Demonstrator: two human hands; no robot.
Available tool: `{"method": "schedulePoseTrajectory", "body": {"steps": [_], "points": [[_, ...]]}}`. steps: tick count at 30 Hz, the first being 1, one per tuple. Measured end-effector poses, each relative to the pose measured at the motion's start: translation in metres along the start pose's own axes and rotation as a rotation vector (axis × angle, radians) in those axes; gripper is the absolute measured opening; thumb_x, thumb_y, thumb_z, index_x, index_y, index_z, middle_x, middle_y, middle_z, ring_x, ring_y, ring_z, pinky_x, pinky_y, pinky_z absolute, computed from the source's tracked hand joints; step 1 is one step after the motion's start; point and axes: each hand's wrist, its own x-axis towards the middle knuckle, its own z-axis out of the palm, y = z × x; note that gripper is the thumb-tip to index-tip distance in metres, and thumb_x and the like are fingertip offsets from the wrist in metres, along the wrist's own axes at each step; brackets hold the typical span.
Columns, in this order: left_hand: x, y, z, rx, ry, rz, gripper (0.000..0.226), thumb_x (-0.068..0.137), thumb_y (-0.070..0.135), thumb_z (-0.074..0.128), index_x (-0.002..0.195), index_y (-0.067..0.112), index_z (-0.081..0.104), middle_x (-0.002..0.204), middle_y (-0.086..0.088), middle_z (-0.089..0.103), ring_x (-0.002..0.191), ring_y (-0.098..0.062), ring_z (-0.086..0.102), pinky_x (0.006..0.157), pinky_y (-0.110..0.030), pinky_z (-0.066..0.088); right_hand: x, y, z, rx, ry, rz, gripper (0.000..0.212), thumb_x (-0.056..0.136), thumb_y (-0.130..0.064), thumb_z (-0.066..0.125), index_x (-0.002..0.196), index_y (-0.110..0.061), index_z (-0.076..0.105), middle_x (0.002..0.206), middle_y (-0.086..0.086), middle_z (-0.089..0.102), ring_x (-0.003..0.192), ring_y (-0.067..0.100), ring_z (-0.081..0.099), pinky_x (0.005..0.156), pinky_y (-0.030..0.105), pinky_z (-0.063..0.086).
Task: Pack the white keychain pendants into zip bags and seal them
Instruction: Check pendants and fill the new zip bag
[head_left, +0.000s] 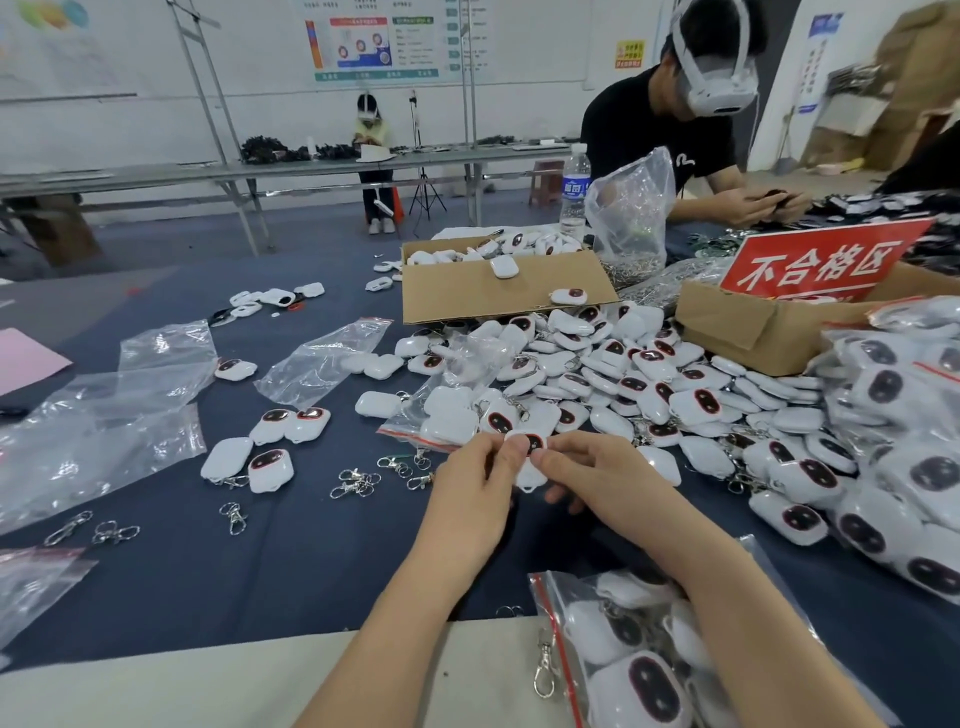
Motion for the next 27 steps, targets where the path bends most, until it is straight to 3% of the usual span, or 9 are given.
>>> {"method": "schedulePoseTrajectory", "body": {"steps": [2,5,7,11,16,21,24,27], "points": [[0.0,0.001,-0.001,0.006,-0.023,0.02,0.025,0.104,0.039,0.052,0.094,0.023,0.069,0.069,0.011,0.062,0.07,-0.012,0.062,0.069,-0.027,0.049,0.0,0.0,-0.001,0.025,0.011,0.008,0.009,0.096,-0.028,0.066,0.096,-0.021,0.072,0.069,-0.011,0.072,0.065,0.0,0.066,0.056,0.013,0.049],[0.0,0.003,-0.005,0.005,-0.093,0.06,0.024,0.104,0.029,0.054,0.081,0.028,0.063,0.063,0.021,0.059,0.063,0.001,0.057,0.062,-0.01,0.043,0.0,0.0,-0.003,0.058,0.028,0.018,0.009,0.095,-0.025,0.067,0.097,-0.019,0.074,0.075,-0.006,0.074,0.068,0.004,0.067,0.059,0.017,0.053],[0.001,0.003,-0.007,-0.006,-0.129,0.069,0.023,0.104,0.025,0.055,0.084,0.026,0.065,0.065,0.018,0.06,0.063,0.003,0.057,0.064,-0.009,0.042,0.0,0.002,-0.004,0.059,0.039,0.015,0.009,0.095,-0.025,0.068,0.097,-0.019,0.075,0.076,-0.003,0.074,0.068,0.004,0.066,0.059,0.017,0.054],[0.002,0.001,-0.01,-0.02,-0.163,0.093,0.025,0.104,0.025,0.056,0.094,0.007,0.068,0.073,0.001,0.056,0.065,-0.002,0.058,0.068,-0.015,0.047,0.0,0.002,-0.003,0.027,0.032,-0.009,0.01,0.095,-0.025,0.068,0.094,-0.019,0.075,0.071,-0.004,0.072,0.065,0.003,0.064,0.06,0.016,0.052],[0.001,0.0,-0.009,-0.034,-0.167,0.12,0.021,0.104,0.026,0.056,0.099,0.013,0.072,0.082,-0.017,0.063,0.069,-0.007,0.057,0.077,-0.031,0.053,0.0,0.003,-0.004,0.024,0.028,-0.017,0.01,0.095,-0.026,0.068,0.093,-0.019,0.075,0.072,-0.005,0.072,0.066,0.004,0.065,0.062,0.017,0.053],[0.001,0.0,-0.006,-0.086,-0.132,0.104,0.02,0.105,0.025,0.054,0.099,0.019,0.072,0.086,-0.006,0.07,0.071,-0.003,0.062,0.078,-0.026,0.052,-0.001,0.003,-0.004,0.074,0.044,-0.013,0.008,0.095,-0.024,0.069,0.092,-0.02,0.075,0.076,0.0,0.075,0.068,0.006,0.068,0.062,0.018,0.054],[0.002,0.0,-0.004,-0.141,-0.115,0.07,0.025,0.106,0.023,0.05,0.101,0.01,0.07,0.073,0.006,0.06,0.07,-0.005,0.062,0.084,-0.041,0.054,-0.002,0.001,-0.003,0.101,0.064,-0.024,0.008,0.095,-0.02,0.068,0.092,-0.024,0.074,0.077,0.0,0.075,0.071,0.008,0.069,0.06,0.02,0.056],[0.003,0.001,-0.002,-0.155,-0.099,0.06,0.025,0.106,0.021,0.049,0.099,0.013,0.071,0.073,0.011,0.059,0.071,-0.005,0.061,0.089,-0.05,0.055,-0.001,0.0,-0.002,0.113,0.091,-0.035,0.01,0.096,-0.022,0.067,0.092,-0.029,0.072,0.077,-0.007,0.074,0.072,0.007,0.07,0.06,0.021,0.057]]}}
